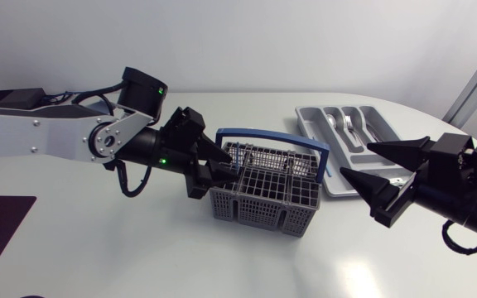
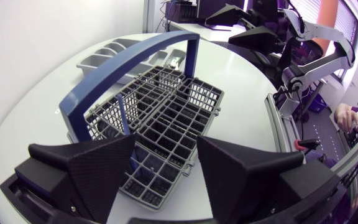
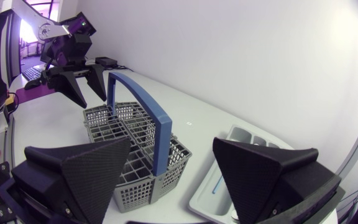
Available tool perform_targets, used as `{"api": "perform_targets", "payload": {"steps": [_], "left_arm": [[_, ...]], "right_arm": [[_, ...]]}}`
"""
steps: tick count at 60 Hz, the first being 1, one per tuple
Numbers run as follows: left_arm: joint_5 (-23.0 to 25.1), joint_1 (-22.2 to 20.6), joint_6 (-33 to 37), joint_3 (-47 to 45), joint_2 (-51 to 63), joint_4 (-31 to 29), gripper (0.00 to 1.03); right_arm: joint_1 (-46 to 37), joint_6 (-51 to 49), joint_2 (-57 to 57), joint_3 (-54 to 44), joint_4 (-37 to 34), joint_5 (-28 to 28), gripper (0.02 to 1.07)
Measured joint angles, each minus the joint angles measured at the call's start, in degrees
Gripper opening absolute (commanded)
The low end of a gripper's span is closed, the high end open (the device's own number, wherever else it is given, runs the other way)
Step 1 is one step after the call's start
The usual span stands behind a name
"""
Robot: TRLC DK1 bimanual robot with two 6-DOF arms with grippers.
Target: Unload the cutlery basket into the drawer organizer.
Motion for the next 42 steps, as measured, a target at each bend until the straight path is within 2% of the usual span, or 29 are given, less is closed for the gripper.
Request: {"api": "perform_targets", "payload": {"steps": [11,25,32,37,42], "left_arm": [[-3.1,-0.8,0.0,0.0,2.6,1.7,0.88],[-6.3,-1.6,-0.8,0.0,2.9,8.0,0.87],[-8.7,-1.8,-2.4,0.0,3.1,11.6,0.74],[-10.6,-2.0,-3.8,-0.5,3.0,15.1,0.73],[-12.8,-2.4,-5.0,-1.5,3.0,17.8,0.61]], "right_arm": [[-3.7,-1.1,1.0,0.0,0.0,-2.9,0.98],[-6.5,-2.1,1.7,-0.6,0.1,-5.2,0.97],[-6.8,-2.4,1.9,-0.7,0.1,-5.6,0.97],[-7.1,-2.8,1.9,-0.7,0.1,-6.2,0.97],[-7.7,-3.0,1.9,-0.7,0.1,-6.5,0.97]]}}
